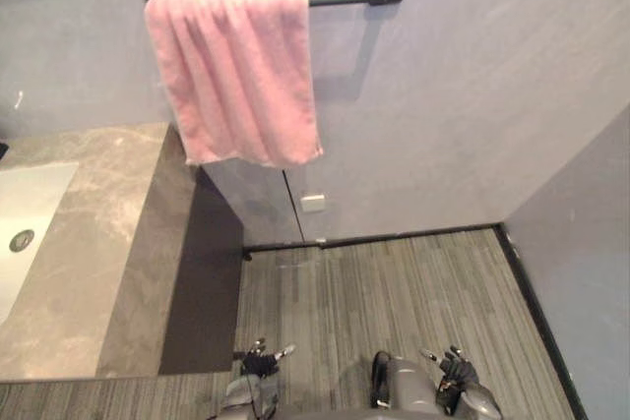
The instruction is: Organize washtable
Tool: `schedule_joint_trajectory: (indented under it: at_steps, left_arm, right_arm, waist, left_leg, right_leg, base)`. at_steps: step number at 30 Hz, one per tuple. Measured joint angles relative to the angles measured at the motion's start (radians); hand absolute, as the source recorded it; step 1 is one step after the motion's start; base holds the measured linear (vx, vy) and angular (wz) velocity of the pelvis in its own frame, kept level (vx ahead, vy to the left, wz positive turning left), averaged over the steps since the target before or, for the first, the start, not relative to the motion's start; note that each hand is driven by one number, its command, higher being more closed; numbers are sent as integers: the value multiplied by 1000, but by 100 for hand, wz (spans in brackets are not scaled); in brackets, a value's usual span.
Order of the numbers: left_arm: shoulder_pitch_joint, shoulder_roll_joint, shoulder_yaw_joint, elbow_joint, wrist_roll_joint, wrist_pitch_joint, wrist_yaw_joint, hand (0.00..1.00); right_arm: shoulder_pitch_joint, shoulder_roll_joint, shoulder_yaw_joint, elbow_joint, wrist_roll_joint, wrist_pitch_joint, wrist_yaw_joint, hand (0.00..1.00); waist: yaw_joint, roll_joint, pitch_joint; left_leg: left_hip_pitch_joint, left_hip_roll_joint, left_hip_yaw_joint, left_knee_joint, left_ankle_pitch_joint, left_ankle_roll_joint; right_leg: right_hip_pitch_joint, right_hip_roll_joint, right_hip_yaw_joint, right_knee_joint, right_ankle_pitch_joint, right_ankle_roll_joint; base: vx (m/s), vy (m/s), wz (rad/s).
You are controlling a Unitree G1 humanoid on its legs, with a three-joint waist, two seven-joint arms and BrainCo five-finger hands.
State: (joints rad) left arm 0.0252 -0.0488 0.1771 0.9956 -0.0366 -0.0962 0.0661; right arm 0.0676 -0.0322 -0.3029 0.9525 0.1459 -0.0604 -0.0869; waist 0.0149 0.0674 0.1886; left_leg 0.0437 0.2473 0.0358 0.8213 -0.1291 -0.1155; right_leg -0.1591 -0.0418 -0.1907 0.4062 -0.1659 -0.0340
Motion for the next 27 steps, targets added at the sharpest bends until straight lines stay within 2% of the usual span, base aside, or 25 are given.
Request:
schedule_joint_trajectory:
  at_steps: [2,4,5,7,8,9,10,12,15,16,17,18,19,20,22,23,24,25,26,27]
  left_arm:
    - [4,2,12,-24,-1,-1,0,0]
    - [5,3,11,-41,-1,-1,0,0]
    - [5,1,10,-49,-1,-1,-1,0]
    - [3,3,10,-54,-1,-2,0,0]
    - [-1,4,6,-51,0,-1,0,0]
    - [0,8,-15,-50,0,-1,0,0]
    - [0,18,-19,-49,0,-2,0,0]
    - [-5,50,-19,-31,0,0,0,0]
    - [-7,75,-28,-10,0,0,0,0]
    - [0,79,-30,8,-1,3,0,0]
    - [1,80,-30,12,-1,3,0,0]
    - [6,85,-31,20,-1,4,0,0]
    - [18,95,-40,27,-1,4,1,0]
    - [19,100,-48,27,-2,4,1,0]
    - [20,101,-53,27,-2,4,1,0]
    - [29,100,-53,28,-1,4,1,0]
    - [29,100,-53,28,-1,3,1,0]
    - [30,100,-52,27,0,3,1,0]
    - [37,105,-44,23,1,0,1,0]
    - [36,89,-19,28,0,1,2,0]
  right_arm:
    - [1,7,9,1,1,0,0,0]
    - [-1,19,11,0,1,-1,1,0]
    - [-4,21,5,0,1,0,0,0]
    - [-8,20,4,3,1,1,-1,0]
    - [-1,18,3,6,1,0,-2,0]
    - [3,12,3,18,0,1,-2,0]
    - [3,12,3,29,0,3,-3,0]
    - [0,37,5,47,-1,4,0,0]
    - [1,43,4,57,-1,6,0,0]
    - [0,42,3,58,-5,5,3,0]
    - [-1,42,3,58,-7,5,3,0]
    - [-2,39,3,57,-13,5,3,0]
    - [1,37,2,57,-22,4,3,0]
    - [5,38,2,57,-22,4,3,0]
    - [15,36,3,52,-23,3,3,0]
    - [25,37,4,48,-21,-1,4,0]
    - [27,38,4,43,-21,-3,3,0]
    - [28,38,4,42,-22,-4,3,0]
    - [34,46,2,42,-22,-3,3,0]
    - [37,52,-5,45,-23,-2,5,0]
  waist:
    - [7,-10,6]
    - [6,-21,5]
    - [9,-21,5]
    - [15,-22,6]
    - [22,-23,6]
    - [30,-19,3]
    - [35,-29,1]
    - [27,-81,-17]
    - [29,-98,-24]
    - [31,-90,-26]
    - [32,-89,-25]
    - [34,-90,-25]
    - [29,-95,-26]
    - [27,-89,-22]
    - [27,-92,-24]
    - [24,-92,-24]
    - [22,-92,-25]
    - [19,-95,-27]
    - [26,-119,-39]
    - [32,-112,-50]
  left_leg:
    - [-77,37,65,165,-35,5]
    - [-155,31,127,155,-66,33]
    - [-207,27,176,84,-81,57]
    - [-245,0,228,-119,-82,59]
    - [-240,-33,245,-295,-70,54]
    - [-229,-67,237,-430,9,72]
    - [-215,-80,237,-444,29,101]
    - [-206,-139,249,-469,14,123]
    - [-197,-178,251,-473,-2,146]
    - [-157,-199,244,-498,-29,152]
    - [-149,-200,242,-502,-32,153]
    - [-122,-209,235,-517,-38,158]
    - [-72,-226,207,-549,-55,165]
    - [-57,-230,197,-551,-64,169]
    - [-9,-231,157,-557,-89,174]
    - [20,-226,126,-571,-87,168]
    - [28,-225,111,-575,-86,166]
    - [35,-228,97,-575,-87,155]
    - [39,-249,90,-570,-95,136]
    - [41,-242,76,-565,-101,124]
  right_leg:
    - [119,25,-6,-61,-18,-14]
    - [184,25,-6,-110,-26,-12]
    - [212,24,-5,-139,-29,-9]
    - [244,15,-5,-169,-37,10]
    - [264,6,-4,-178,-50,29]
    - [281,2,0,-181,-66,51]
    - [287,-8,7,-181,-73,61]
    - [301,-62,5,-195,-84,84]
    - [306,-90,6,-179,-77,95]
    - [288,-110,14,-83,-77,97]
    - [279,-113,16,-50,-76,97]
    - [242,-127,28,65,-69,110]
    - [173,-151,44,265,-32,149]
    - [148,-152,58,328,-49,153]
    - [97,-137,59,406,-109,137]
    - [65,-112,53,376,-133,109]
    - [62,-99,55,332,-140,112]
    - [56,-87,56,237,-136,107]
    - [49,-86,59,70,-38,63]
    - [69,-87,56,46,-53,66]
  base:
    - [375,-189,5]
    - [247,-97,-3]
    - [239,-15,-4]
    - [263,46,-1]
    - [308,129,2]
    - [324,152,-6]
    - [354,172,-5]
    - [369,145,10]
    - [349,132,24]
    - [273,115,18]
    - [246,117,17]
    - [231,107,29]
    - [222,91,38]
    - [230,46,53]
    - [223,-9,58]
    - [188,-39,71]
    - [218,-76,87]
    - [196,-86,72]
    - [276,-126,67]
    - [252,-98,39]
